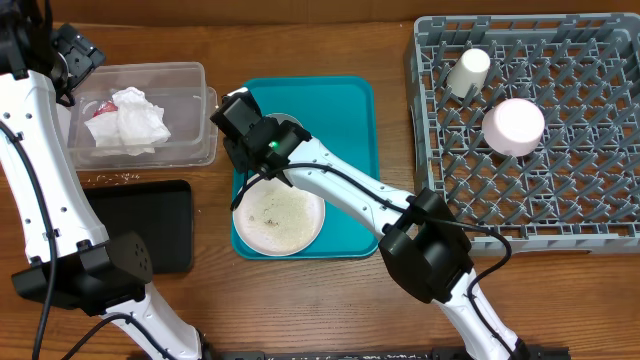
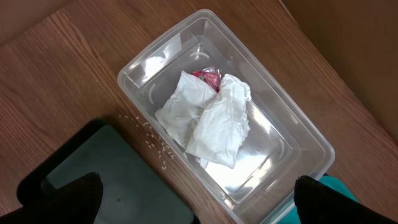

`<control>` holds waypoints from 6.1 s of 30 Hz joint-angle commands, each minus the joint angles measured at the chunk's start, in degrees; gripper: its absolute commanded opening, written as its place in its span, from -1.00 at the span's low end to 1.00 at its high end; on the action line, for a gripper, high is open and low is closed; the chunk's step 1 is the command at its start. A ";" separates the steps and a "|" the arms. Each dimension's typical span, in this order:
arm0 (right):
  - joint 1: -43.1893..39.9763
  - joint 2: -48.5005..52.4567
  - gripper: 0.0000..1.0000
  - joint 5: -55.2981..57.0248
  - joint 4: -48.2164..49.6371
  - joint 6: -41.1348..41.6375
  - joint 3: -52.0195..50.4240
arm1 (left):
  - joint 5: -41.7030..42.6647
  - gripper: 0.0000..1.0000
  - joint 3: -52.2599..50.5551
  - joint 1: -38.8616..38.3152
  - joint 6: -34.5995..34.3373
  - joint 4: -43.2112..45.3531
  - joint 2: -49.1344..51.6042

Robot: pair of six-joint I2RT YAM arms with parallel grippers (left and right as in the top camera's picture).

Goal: Sort waste into correct bins and load items into the dishwasher
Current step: 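Move the right gripper back left over the saucer and plate, then grasp the small gray bowl rim with the right gripper and lift, then carry the gray bowl right over the dish rack, then lower the gray bowl into the front right of the rack and release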

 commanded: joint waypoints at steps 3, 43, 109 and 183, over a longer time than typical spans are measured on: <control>0.02 3.48 0.00 0.96 0.59 -0.04 0.07 | -0.13 1.00 -0.09 -0.39 0.68 0.02 0.39; -8.94 -4.46 -0.92 2.21 -20.68 6.71 18.38 | -0.13 1.00 -0.09 -0.39 0.68 0.00 0.39; -58.64 -32.81 -0.92 -39.56 -47.45 -8.09 -9.77 | -0.13 1.00 -0.09 -0.39 0.68 0.02 0.39; -85.50 -32.24 0.00 -33.24 -41.18 -2.67 -25.22 | -0.13 1.00 -0.09 -0.39 0.68 0.02 0.39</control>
